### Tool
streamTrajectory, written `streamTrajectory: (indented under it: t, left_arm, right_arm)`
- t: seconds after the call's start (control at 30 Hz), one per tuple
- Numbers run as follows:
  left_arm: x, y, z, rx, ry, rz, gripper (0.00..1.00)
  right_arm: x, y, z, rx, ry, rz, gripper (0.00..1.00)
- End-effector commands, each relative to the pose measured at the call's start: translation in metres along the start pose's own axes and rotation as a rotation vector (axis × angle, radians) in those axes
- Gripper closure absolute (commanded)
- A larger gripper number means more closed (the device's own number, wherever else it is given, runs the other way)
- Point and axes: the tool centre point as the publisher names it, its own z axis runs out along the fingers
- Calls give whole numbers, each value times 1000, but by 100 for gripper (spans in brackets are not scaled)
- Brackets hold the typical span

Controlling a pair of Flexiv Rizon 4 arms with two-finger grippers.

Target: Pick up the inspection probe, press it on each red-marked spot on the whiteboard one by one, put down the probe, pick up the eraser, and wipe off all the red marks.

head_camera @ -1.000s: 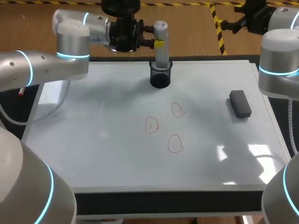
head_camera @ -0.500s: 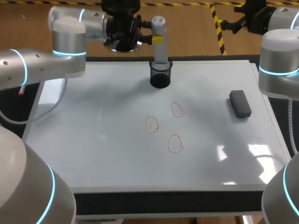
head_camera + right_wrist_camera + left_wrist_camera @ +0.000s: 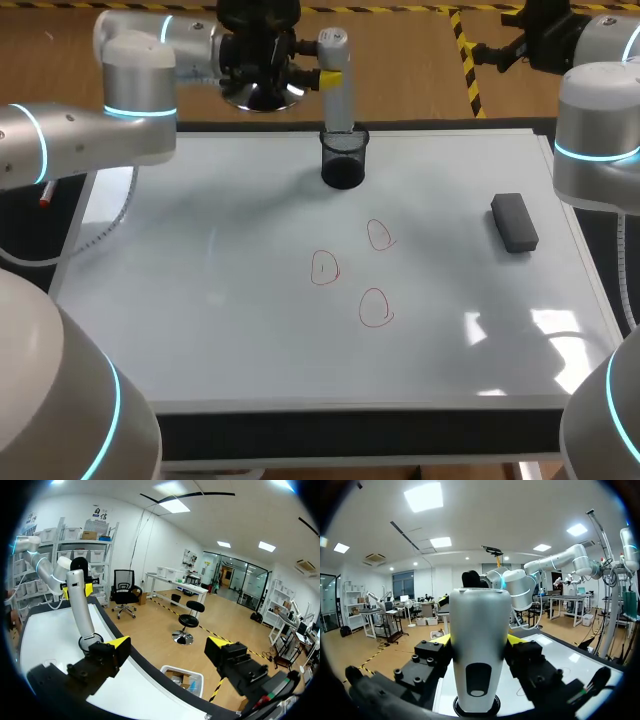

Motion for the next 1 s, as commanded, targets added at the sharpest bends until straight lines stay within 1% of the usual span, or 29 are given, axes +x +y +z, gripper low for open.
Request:
streamTrajectory:
  t: [0.03, 0.83, 1.0]
  left_arm:
    - [2, -4, -1, -5, -3, 0, 100]
    - [2, -4, -1, -5, -3, 0, 100]
    - [11, -10, -13, 3, -2, 6, 100]
  right_arm:
    - [0, 0, 0, 0, 0, 0, 0]
    - [0, 0, 0, 0, 0, 0, 0]
    - [0, 0, 0, 0, 0, 0, 0]
